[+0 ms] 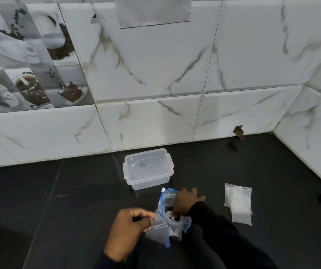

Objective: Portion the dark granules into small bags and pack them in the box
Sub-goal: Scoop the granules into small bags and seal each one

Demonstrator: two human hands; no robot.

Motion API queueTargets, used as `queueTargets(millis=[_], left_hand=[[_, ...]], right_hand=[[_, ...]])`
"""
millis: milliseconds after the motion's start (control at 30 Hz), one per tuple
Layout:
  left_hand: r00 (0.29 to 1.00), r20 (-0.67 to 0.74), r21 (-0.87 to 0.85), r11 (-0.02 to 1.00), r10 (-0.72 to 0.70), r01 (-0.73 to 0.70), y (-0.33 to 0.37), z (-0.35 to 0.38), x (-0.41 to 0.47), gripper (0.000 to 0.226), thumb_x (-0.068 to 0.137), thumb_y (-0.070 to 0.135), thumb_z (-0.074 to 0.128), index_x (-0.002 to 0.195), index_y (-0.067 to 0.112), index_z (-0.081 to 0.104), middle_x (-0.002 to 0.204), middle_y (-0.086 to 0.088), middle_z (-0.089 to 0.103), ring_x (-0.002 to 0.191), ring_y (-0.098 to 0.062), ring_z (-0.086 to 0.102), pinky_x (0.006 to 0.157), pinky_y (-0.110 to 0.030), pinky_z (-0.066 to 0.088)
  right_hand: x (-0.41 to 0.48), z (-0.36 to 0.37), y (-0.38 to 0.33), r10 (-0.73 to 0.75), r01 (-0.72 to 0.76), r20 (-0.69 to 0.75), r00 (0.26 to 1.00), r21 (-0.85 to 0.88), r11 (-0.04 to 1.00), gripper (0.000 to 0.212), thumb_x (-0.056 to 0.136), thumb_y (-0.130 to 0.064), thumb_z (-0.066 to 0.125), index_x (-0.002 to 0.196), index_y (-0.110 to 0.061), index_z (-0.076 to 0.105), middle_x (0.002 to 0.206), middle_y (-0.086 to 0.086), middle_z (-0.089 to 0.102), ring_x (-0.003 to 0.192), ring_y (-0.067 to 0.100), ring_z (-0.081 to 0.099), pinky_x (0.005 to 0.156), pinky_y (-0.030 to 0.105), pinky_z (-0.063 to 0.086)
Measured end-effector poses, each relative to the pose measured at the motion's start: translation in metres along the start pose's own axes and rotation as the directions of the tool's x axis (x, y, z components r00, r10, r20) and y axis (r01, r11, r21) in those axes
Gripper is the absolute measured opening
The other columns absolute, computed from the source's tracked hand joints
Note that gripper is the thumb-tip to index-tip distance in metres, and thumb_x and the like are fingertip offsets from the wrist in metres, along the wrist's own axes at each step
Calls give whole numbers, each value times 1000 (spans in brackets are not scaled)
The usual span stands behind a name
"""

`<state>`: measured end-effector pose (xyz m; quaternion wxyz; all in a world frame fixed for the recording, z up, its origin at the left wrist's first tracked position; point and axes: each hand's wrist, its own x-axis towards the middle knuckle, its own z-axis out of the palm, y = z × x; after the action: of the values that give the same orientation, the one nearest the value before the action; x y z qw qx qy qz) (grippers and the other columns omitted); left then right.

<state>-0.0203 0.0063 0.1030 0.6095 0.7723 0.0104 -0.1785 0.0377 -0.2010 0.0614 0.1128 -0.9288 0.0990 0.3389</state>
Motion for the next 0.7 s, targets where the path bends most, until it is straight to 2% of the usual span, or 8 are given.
queueTargets(millis=[67, 100, 167, 233, 333, 433, 567, 700], left_hand=[[1000, -9, -37, 999, 8, -8, 5, 1, 0, 26, 82, -8, 68, 78, 13, 82, 74, -12, 76, 60, -9, 61, 59, -18, 49], [1000, -22, -49, 999, 15, -16, 8, 0, 0, 24, 82, -7, 68, 80, 12, 82, 75, -13, 76, 61, -10, 61, 60, -19, 50], [998, -59, -66, 997, 37, -41, 17, -1, 4, 22, 83, -6, 69, 81, 12, 82, 77, -11, 77, 64, -12, 63, 64, -22, 51], [995, -77, -76, 995, 65, -71, 31, -3, 10, 20, 83, -5, 68, 83, 10, 81, 79, -10, 78, 69, -18, 68, 70, -30, 55], [988, -92, -73, 989, 125, -132, 59, -2, 21, 18, 83, -7, 68, 83, 7, 80, 79, -11, 78, 70, -19, 70, 73, -34, 58], [969, -115, -132, 963, 220, -234, 95, -5, 31, 13, 85, -8, 67, 89, 0, 76, 75, -9, 76, 60, -12, 67, 60, -20, 53], [909, -91, -61, 908, 408, -414, 136, -20, 41, 19, 85, 12, 75, 103, 10, 74, 68, -1, 71, 55, -5, 57, 52, -13, 44], [862, -55, 10, 864, 504, -504, 151, -20, 45, 8, 86, 12, 74, 89, 5, 77, 75, -4, 76, 62, 1, 62, 57, -8, 42]], right_hand=[[-19, -9, 6, -110, 134, -199, 974, 115, 984, 37, 84, -39, 65, 114, -17, 64, 139, 2, 45, 138, 31, 29, 109, 57, 28], [-30, -13, 10, -198, 283, -336, 921, 229, 931, 26, 86, -34, 64, 105, -17, 69, 133, -2, 50, 132, 22, 40, 106, 46, 37], [-56, -24, 16, -351, 597, -523, 777, 435, 673, 11, 87, -28, 68, 92, -22, 75, 122, -10, 58, 115, 8, 57, 92, 30, 50], [-84, -36, 14, -498, 741, -549, 671, 470, 480, 10, 86, -32, 72, 93, -25, 75, 121, -13, 59, 112, 7, 61, 84, 27, 56], [-91, -50, 4, -617, 783, -517, 593, 190, 593, 23, 81, -47, 72, 94, -28, 74, 118, -15, 57, 104, 3, 60, 82, 24, 54], [-86, -76, -3, -581, 811, -664, 472, 69, 581, 18, 83, -34, 72, 87, -17, 73, 97, -6, 67, 82, 6, 63, 76, 27, 53], [-104, -125, -6, -466, 836, -720, 514, 299, 460, 9, 81, -15, 79, 85, -11, 72, 81, 2, 74, 75, 16, 72, 74, 29, 56], [-119, -153, -9, -470, 854, -713, 521, 431, 293, 27, 80, -4, 77, 105, -9, 67, 87, 16, 73, 77, 28, 74, 75, 37, 58]])
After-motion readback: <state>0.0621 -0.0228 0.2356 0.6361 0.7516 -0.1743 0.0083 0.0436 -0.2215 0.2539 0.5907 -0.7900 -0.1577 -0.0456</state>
